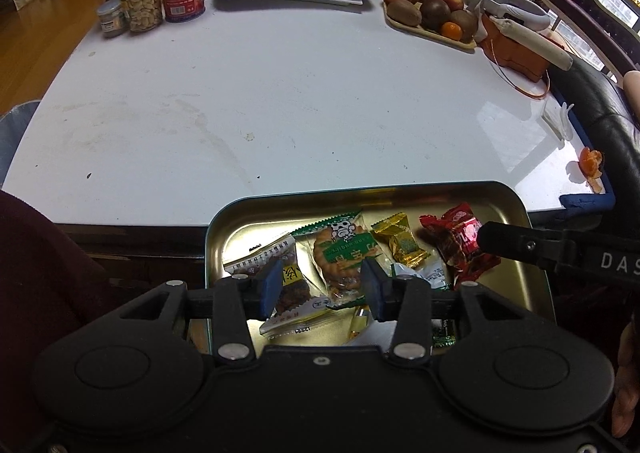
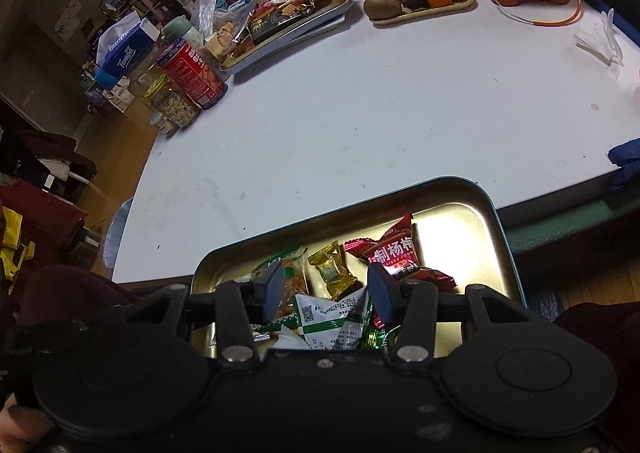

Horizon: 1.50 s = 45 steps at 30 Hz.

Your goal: Organize snacks

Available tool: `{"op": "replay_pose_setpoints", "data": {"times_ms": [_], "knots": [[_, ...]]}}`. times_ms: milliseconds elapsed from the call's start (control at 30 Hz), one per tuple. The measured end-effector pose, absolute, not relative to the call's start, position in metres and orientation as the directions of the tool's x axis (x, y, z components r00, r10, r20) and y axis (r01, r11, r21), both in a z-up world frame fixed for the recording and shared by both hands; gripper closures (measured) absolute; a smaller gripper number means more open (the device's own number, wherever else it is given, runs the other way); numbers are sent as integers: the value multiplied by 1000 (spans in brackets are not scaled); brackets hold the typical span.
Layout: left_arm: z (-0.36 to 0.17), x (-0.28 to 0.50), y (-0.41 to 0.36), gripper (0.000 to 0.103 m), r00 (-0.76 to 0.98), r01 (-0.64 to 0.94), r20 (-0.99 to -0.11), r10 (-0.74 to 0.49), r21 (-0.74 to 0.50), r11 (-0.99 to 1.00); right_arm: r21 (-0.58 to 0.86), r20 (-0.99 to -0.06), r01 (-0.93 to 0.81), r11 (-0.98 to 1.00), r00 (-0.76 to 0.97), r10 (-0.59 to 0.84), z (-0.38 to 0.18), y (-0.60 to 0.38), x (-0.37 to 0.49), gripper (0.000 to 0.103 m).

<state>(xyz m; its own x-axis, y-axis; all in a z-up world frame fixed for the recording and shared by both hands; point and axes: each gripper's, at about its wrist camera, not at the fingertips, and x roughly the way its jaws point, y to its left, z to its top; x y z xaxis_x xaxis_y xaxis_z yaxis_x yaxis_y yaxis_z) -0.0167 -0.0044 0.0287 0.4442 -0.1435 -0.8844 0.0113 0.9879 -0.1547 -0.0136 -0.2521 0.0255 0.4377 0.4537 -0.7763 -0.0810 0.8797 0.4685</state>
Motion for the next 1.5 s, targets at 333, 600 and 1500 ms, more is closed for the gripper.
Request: {"op": "replay_pose_setpoints", "data": {"times_ms": [333, 600, 1500], "knots": [[31, -17, -3, 52, 462, 2, -879, -118, -132, 991, 468, -777, -101, 878, 426, 463, 25, -248, -14, 54], [33, -16, -2, 52, 473, -10, -876, -96, -114, 993, 445, -785, -137, 885, 416, 459, 27, -242, -17, 54], [32, -18, -5, 52, 485, -25, -873, -56, -78, 997, 380, -808, -183, 907, 411, 421, 28, -234, -23, 54]]}}
